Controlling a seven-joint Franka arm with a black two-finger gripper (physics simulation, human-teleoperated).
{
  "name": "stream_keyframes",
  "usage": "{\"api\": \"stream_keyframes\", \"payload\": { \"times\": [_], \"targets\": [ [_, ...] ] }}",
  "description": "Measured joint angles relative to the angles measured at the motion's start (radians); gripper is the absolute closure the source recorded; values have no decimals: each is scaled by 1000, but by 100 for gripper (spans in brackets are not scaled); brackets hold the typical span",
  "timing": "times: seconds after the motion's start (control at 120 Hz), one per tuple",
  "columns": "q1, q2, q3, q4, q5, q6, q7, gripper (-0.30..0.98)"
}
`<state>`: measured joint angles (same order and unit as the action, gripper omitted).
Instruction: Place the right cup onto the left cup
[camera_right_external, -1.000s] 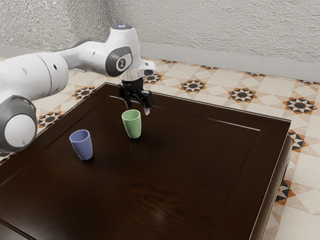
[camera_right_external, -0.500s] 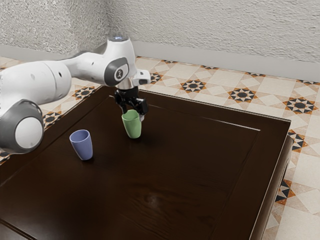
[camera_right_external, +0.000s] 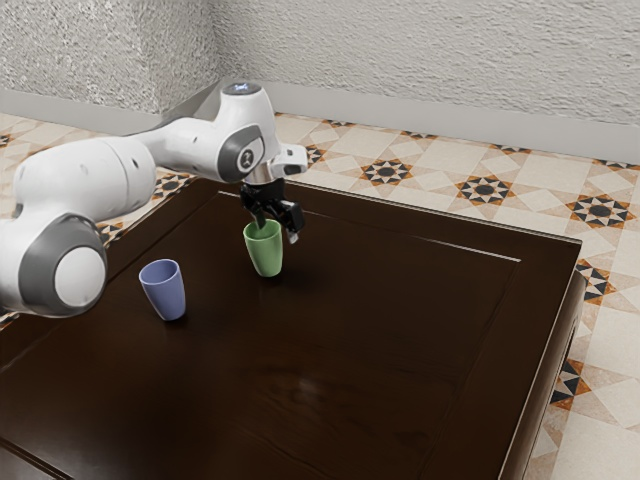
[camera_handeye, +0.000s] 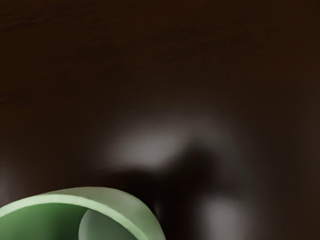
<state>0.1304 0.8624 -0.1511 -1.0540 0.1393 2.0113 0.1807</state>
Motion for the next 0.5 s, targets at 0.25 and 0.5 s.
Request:
{"api": "stream_keyframes", "payload": {
  "times": [0.25, 0.5],
  "targets": [
    [5, 15, 5, -15, -13, 9, 18, 6],
    [8, 28, 7, -16, -20, 13, 30, 40]
  ]
}}
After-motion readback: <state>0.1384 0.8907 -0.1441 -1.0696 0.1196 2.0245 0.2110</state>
